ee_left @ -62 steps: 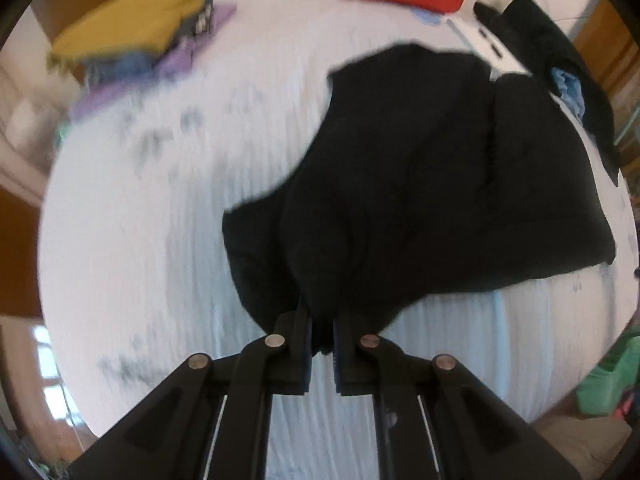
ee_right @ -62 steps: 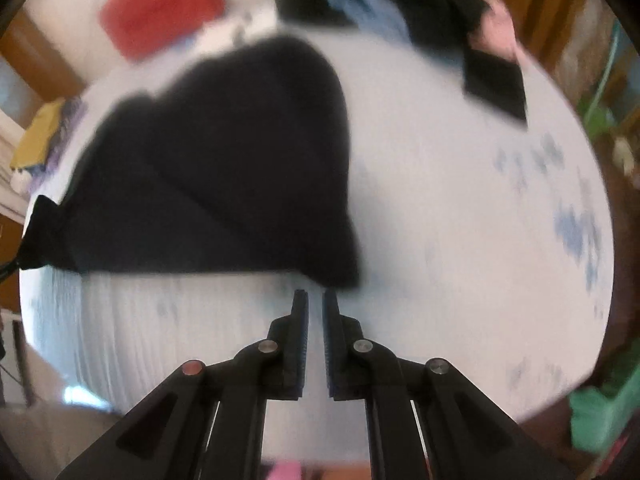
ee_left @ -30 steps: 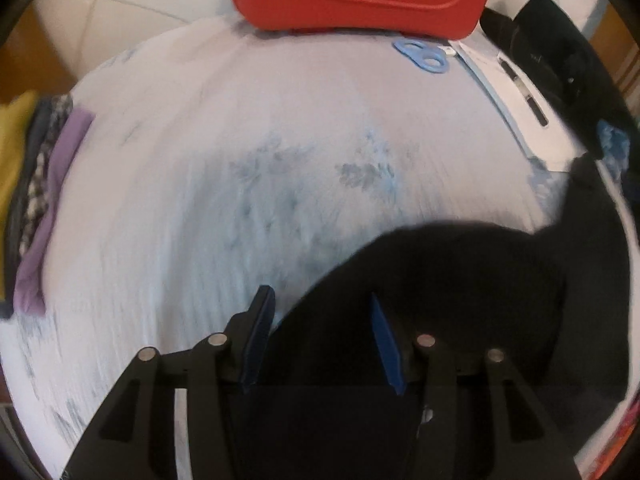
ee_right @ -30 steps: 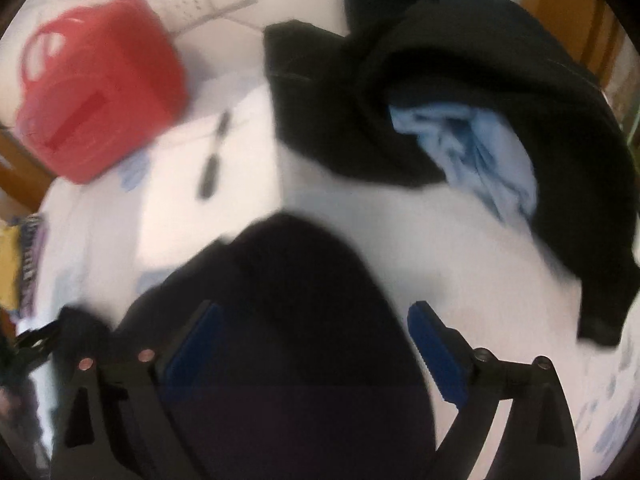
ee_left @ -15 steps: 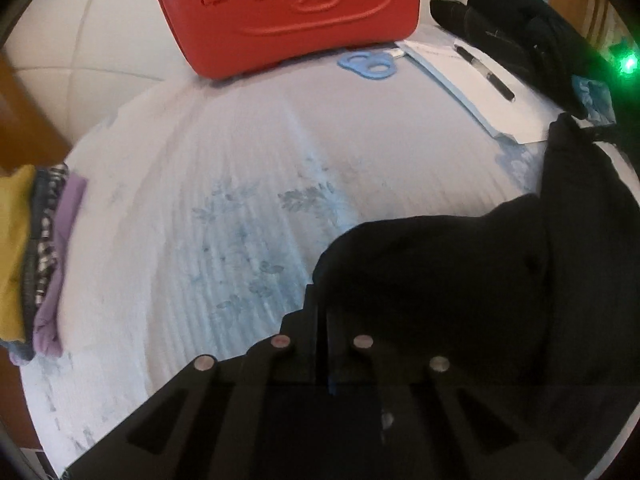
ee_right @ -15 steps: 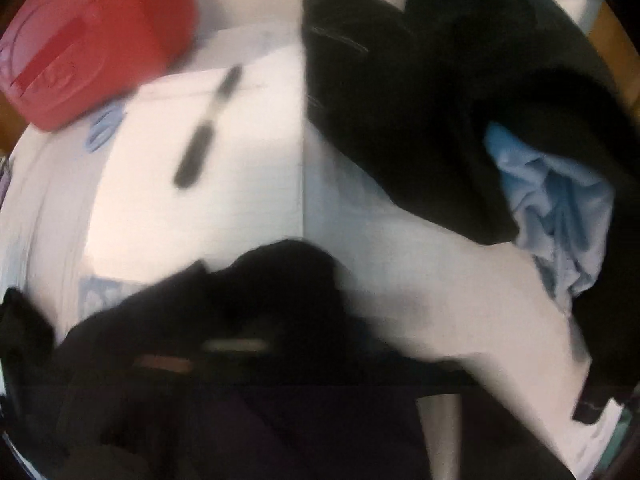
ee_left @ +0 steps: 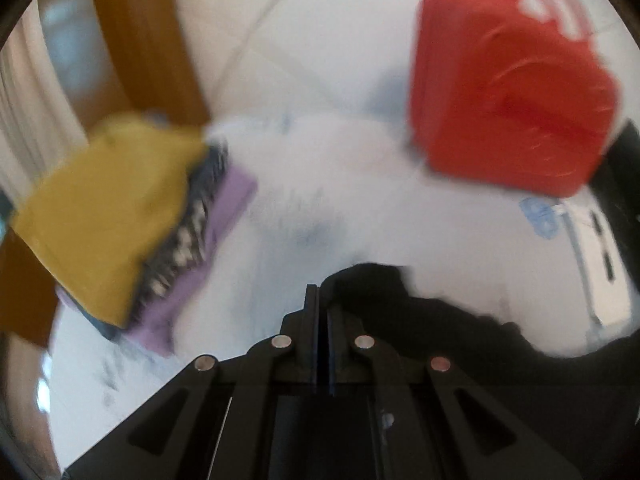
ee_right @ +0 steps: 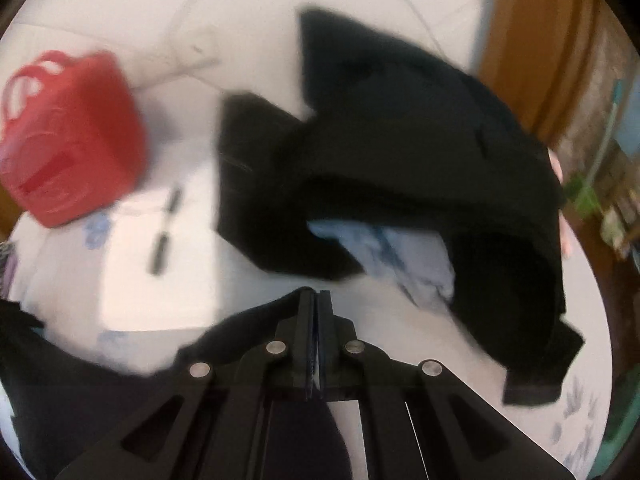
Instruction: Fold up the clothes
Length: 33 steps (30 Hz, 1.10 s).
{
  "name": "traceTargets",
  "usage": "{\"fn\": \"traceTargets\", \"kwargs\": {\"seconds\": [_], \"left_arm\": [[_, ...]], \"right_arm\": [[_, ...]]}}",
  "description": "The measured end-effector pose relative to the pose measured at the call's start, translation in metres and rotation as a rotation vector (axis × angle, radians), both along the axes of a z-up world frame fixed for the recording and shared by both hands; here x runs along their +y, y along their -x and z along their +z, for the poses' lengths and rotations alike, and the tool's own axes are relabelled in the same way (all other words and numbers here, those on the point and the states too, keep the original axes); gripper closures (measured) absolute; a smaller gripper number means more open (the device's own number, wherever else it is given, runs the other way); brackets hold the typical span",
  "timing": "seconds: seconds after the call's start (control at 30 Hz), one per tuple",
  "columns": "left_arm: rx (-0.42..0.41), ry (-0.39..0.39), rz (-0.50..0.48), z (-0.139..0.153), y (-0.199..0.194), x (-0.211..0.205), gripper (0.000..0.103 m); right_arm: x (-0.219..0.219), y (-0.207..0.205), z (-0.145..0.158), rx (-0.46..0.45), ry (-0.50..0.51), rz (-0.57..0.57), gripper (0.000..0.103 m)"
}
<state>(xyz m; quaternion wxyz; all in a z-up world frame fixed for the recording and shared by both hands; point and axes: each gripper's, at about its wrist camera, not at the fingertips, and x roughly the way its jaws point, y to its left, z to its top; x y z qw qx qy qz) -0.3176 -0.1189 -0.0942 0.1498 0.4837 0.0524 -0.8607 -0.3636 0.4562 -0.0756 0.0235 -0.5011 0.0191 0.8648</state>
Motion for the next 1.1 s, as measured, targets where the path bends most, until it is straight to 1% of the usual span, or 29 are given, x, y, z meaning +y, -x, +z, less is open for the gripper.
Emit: {"fn": "traceTargets", "kwargs": {"seconds": [0.03, 0.07, 0.1, 0.13, 0.17, 0.2, 0.23, 0.27, 0.3, 0.33, 0.4, 0.47, 0.53, 0.6, 0.63, 0.7, 0.73, 0.8, 0.87, 0.93, 1.07, 1.1], "left_arm": [[-0.055, -0.056, 0.013, -0.014, 0.005, -0.006, 0.099], [-0.056, -0.100, 0.011, -0.019, 0.004, -0.011, 0.099], [-0.056, -0.142, 0.008, -0.024, 0.002, -0.016, 0.099], [-0.044, -0.149, -0.003, -0.020, -0.001, -0.017, 0.098], [-0.033, -0.156, -0.013, -0.016, -0.005, -0.018, 0.095], [-0.021, -0.163, -0.024, -0.012, -0.009, -0.019, 0.086], [-0.013, -0.146, -0.036, -0.006, -0.012, -0.020, 0.079], [-0.006, -0.130, -0.047, 0.000, -0.016, -0.020, 0.058], [0.002, -0.108, -0.058, 0.005, -0.020, -0.019, 0.040], [0.004, -0.098, -0.066, 0.007, -0.022, -0.019, 0.037], [-0.011, -0.070, -0.089, 0.010, -0.033, -0.016, 0.037], [-0.029, -0.050, -0.109, 0.010, -0.045, -0.013, 0.037], [-0.053, -0.049, -0.120, 0.004, -0.066, -0.010, 0.037], [-0.079, -0.053, -0.123, -0.003, -0.093, -0.010, 0.037], [-0.091, -0.053, -0.118, -0.006, -0.107, -0.011, 0.037], [-0.115, -0.053, -0.108, -0.014, -0.135, -0.015, 0.037], [-0.127, -0.054, -0.103, -0.017, -0.149, -0.017, 0.037], [-0.141, -0.070, -0.097, -0.024, -0.170, -0.019, 0.037], [-0.156, -0.086, -0.092, -0.032, -0.191, -0.020, 0.037], [-0.174, -0.108, -0.087, -0.041, -0.209, -0.018, 0.037], [-0.187, -0.124, -0.104, -0.054, -0.234, -0.007, 0.037], [-0.192, -0.128, -0.109, -0.057, -0.237, -0.004, 0.037]], "right_arm": [[0.003, 0.000, -0.013, -0.043, -0.004, -0.016, 0.093], [0.005, 0.000, -0.024, -0.081, -0.013, -0.030, 0.081], [0.005, -0.002, -0.030, -0.106, -0.033, -0.039, 0.074], [0.008, -0.006, -0.035, -0.123, -0.049, -0.048, 0.063], [0.011, -0.010, -0.038, -0.135, -0.058, -0.057, 0.053], [0.016, -0.015, -0.036, -0.132, -0.041, -0.068, 0.048], [0.022, -0.021, -0.031, -0.120, -0.020, -0.082, 0.041], [0.028, -0.027, -0.025, -0.106, -0.001, -0.099, 0.036], [0.035, -0.033, -0.017, -0.084, 0.010, -0.121, 0.034], [0.041, -0.039, -0.010, -0.063, 0.026, -0.138, 0.033], [0.048, -0.050, 0.002, -0.037, 0.088, -0.139, 0.033], [0.045, -0.056, 0.002, -0.053, 0.139, -0.103, 0.033], [0.038, -0.069, -0.003, -0.093, 0.148, -0.069, 0.033], [0.032, -0.091, -0.012, -0.133, 0.127, -0.070, 0.033], [0.032, -0.102, -0.017, -0.148, 0.132, -0.075, 0.033], [0.036, -0.128, -0.022, -0.173, 0.165, -0.068, 0.036], [0.036, -0.142, -0.025, -0.188, 0.183, -0.058, 0.042], [0.031, -0.167, -0.032, -0.214, 0.210, -0.015, 0.044], [0.022, -0.182, -0.039, -0.233, 0.221, 0.030, 0.044], [0.011, -0.192, -0.042, -0.243, 0.217, 0.073, 0.044], [-0.009, -0.195, -0.058, -0.270, 0.140, 0.099, 0.039], [-0.015, -0.197, -0.063, -0.277, 0.114, 0.107, 0.037]]}}
